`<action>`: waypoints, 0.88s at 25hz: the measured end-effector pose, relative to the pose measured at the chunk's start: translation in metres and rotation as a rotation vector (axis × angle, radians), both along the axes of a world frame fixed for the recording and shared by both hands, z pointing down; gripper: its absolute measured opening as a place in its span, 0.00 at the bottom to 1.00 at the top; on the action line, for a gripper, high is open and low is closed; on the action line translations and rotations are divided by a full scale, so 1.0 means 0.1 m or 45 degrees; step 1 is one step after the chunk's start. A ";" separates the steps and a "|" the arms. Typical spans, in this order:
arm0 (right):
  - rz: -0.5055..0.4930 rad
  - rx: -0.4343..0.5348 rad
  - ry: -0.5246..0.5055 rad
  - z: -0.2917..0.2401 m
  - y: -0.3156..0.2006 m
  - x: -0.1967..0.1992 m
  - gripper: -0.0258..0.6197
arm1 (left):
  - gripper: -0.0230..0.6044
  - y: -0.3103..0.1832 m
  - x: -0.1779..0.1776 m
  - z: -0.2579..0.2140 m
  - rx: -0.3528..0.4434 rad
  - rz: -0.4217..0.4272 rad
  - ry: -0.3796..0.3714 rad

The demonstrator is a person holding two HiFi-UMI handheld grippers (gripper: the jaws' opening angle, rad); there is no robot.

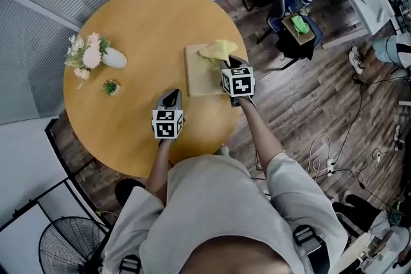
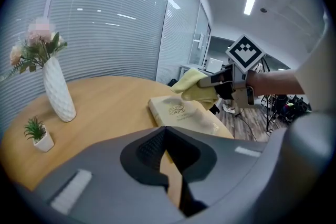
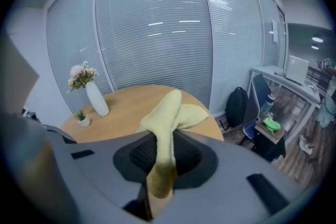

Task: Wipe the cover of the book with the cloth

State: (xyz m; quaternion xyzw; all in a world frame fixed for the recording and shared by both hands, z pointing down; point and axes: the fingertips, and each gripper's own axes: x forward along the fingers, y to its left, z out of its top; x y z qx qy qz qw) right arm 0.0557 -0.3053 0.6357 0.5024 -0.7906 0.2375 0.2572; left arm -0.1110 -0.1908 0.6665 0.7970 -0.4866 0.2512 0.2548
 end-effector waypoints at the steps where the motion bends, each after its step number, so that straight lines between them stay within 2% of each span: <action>1: -0.009 0.002 -0.007 -0.02 0.01 -0.06 0.14 | 0.05 0.02 -0.02 -0.01 0.002 -0.004 -0.002; 11: -0.116 -0.002 -0.061 -0.09 0.12 -0.65 0.14 | 0.05 0.18 -0.22 -0.05 0.008 -0.059 -0.022; 22: -0.201 -0.061 -0.075 0.09 0.26 -1.07 0.14 | 0.05 0.30 -0.48 0.00 -0.009 -0.124 -0.038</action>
